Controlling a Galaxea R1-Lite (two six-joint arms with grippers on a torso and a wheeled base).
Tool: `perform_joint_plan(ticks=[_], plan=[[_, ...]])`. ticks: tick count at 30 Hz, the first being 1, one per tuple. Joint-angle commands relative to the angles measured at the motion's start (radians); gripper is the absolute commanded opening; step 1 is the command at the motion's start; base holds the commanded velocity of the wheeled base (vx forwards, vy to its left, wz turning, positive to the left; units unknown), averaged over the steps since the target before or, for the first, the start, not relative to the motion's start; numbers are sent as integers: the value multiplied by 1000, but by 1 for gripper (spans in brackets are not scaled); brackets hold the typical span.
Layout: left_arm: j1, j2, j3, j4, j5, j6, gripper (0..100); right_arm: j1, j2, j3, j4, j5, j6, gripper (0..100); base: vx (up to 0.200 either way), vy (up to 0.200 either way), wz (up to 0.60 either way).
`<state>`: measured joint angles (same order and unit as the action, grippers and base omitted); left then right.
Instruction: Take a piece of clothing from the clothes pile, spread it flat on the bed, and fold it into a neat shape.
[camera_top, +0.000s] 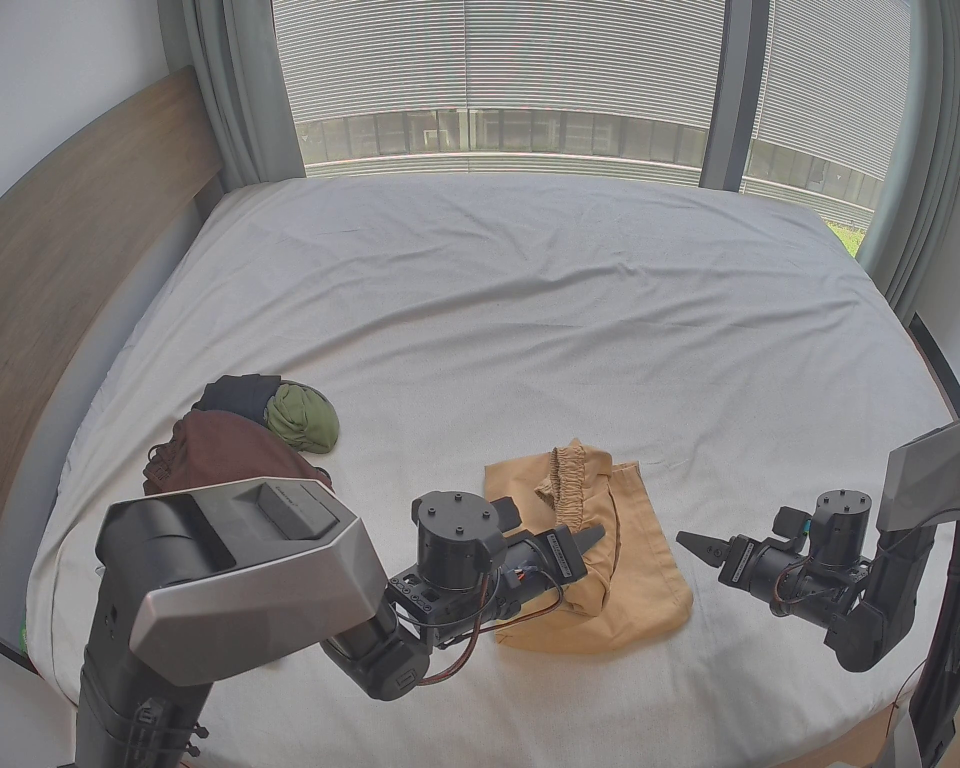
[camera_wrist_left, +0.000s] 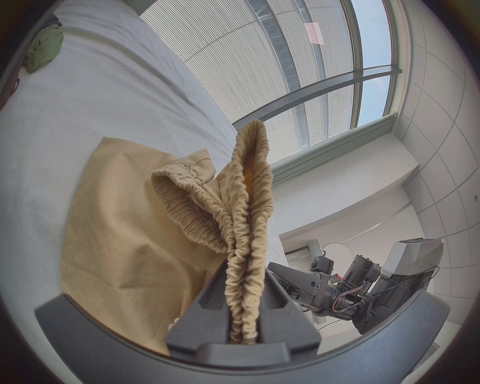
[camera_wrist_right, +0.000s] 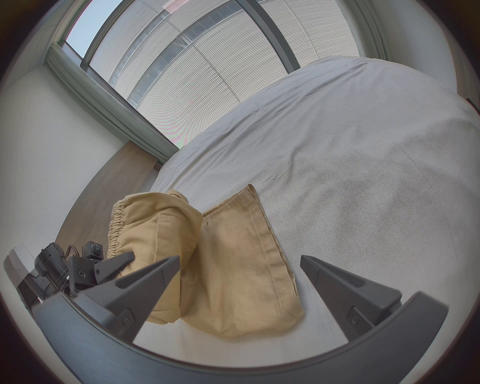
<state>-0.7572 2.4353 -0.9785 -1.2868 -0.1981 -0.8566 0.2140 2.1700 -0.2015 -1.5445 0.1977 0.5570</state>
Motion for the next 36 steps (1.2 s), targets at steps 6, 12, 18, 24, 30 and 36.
perform_joint_plan(ticks=[6, 12, 18, 24, 30, 36], plan=[[-5, 33, -57, 38, -1, -1, 0, -1, -4, -1, 0, 0, 0, 100, 0, 0, 0], [-4, 48, -55, 35, 11, 5, 100, -1, -1, -1, 0, 0, 0, 100, 0, 0, 0], [6, 42, -34, 34, 26, 11, 100, 1, 1, 4, 1, 0, 0, 100, 0, 0, 0], [72, -53, 83, 30, 23, 51, 100, 7, 2, 10, 1, 0, -2, 100, 0, 0, 0], [145, -213, 261, 14, 11, 140, 100, 11, 7, 17, 1, 0, -2, 100, 0, 0, 0], [219, -360, 443, -46, -7, 182, 100, 11, 36, 17, 1, 0, 0, 100, 0, 0, 0]])
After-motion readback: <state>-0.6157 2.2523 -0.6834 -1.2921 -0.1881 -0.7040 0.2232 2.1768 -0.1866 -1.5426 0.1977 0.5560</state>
